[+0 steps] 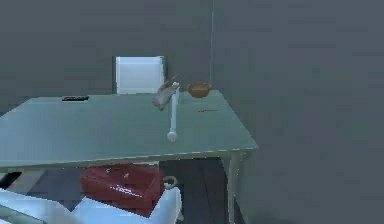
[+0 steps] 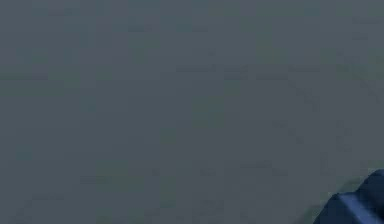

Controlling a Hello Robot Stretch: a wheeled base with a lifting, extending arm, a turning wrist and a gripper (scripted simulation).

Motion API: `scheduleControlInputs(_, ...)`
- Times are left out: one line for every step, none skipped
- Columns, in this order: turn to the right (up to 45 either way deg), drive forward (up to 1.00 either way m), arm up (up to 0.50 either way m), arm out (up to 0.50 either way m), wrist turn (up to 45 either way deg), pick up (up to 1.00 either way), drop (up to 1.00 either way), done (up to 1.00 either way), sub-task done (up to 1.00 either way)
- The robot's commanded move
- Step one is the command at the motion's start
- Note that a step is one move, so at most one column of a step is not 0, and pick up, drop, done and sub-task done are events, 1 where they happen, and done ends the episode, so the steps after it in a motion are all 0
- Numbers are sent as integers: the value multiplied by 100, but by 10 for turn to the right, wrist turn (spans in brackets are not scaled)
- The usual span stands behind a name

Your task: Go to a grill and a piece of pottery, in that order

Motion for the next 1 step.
scheduleControlInputs(0,0,0,0,0,0,0,100,0)
